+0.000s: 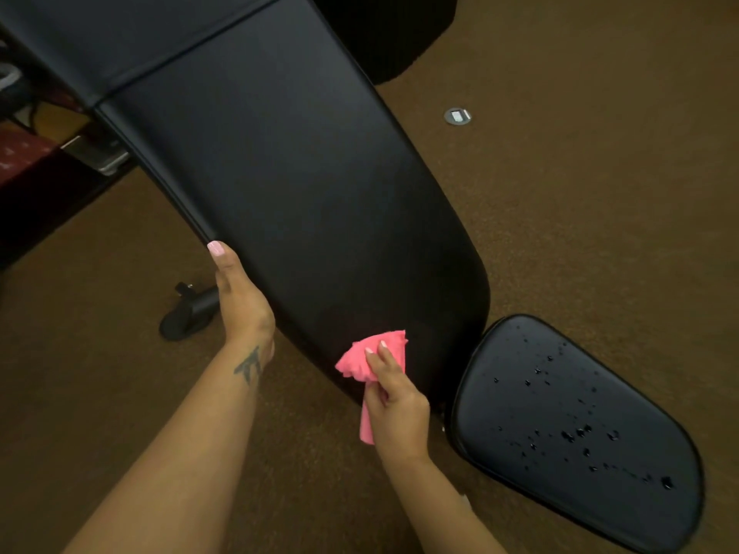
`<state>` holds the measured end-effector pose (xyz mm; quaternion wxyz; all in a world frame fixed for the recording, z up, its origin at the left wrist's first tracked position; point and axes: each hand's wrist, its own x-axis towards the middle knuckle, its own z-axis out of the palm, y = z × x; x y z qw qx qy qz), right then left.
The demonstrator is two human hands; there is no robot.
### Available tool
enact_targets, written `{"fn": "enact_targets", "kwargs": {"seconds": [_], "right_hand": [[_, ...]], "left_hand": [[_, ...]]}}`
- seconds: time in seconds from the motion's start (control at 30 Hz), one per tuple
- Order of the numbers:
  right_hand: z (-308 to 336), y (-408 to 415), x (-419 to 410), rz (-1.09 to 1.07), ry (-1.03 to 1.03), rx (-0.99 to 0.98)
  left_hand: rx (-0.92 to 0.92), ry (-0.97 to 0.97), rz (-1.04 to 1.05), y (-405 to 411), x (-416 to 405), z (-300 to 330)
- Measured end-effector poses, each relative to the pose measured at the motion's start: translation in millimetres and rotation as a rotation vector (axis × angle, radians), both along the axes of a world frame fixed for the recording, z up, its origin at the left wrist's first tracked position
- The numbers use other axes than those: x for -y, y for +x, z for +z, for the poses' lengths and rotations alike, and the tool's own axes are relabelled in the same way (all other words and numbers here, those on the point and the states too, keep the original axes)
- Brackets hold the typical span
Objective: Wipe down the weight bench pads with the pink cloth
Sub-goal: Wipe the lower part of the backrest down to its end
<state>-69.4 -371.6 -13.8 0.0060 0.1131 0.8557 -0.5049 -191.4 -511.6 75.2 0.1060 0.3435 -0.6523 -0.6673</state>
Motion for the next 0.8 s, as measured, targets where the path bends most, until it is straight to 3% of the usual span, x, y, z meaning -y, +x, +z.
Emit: {"fn": "enact_targets", "kwargs": {"seconds": [0.17, 0.37, 0.53, 0.8], "right_hand": [[-24, 31, -15, 0.106, 0.031, 0.057], [-32, 22, -38, -0.229, -0.147, 0.297], [-13, 4, -21, -0.211, -0.203, 0.202], [-30, 36, -22, -0.030, -0.099, 0.152]], "left_hand": [[-0.020, 0.012, -0.013, -1, 0, 0], [-0.007, 0.017, -0.027, 0, 3, -1], [-0.011, 0.008, -0.024, 0, 2, -2], [-0.031, -0.011, -0.005, 0, -2, 1]]}}
